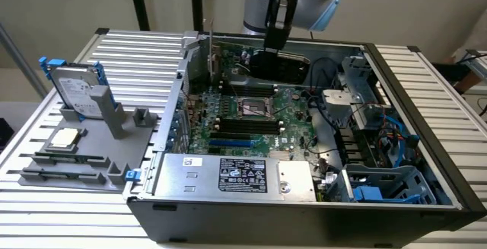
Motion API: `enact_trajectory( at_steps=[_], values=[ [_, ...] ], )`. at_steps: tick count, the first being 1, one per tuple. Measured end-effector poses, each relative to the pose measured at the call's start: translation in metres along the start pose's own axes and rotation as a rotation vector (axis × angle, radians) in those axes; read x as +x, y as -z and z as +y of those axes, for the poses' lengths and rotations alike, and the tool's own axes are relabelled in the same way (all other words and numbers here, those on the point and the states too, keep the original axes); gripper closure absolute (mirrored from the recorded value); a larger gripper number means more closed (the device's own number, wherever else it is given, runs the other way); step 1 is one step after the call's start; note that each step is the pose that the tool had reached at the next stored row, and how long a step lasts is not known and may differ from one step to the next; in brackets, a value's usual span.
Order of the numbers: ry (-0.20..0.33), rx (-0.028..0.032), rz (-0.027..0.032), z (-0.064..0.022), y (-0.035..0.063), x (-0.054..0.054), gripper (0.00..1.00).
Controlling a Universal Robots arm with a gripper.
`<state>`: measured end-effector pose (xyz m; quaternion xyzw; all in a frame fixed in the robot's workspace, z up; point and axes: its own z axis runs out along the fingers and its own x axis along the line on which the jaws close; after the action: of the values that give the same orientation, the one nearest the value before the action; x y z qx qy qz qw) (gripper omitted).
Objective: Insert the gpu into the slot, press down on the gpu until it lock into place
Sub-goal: 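Insert the gpu into the slot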
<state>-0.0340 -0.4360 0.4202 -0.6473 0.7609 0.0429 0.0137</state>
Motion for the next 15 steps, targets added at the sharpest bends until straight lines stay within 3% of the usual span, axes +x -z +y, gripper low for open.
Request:
enact_trajectory(
  at_steps=[9, 11, 13, 15],
  values=[
    [0.163, -0.0056, 0.0058, -0.0004, -0.0078, 0.001, 0.74],
    [0.185, -0.0056, 0.0030, -0.0006, -0.0093, 0.001, 0.74],
    [0.187, -0.0061, -0.0050, -0.0015, -0.0109, 0.006, 0.74],
    [0.185, -0.0061, -0.0082, -0.0025, -0.0135, 0.012, 0.74]
  ],
)
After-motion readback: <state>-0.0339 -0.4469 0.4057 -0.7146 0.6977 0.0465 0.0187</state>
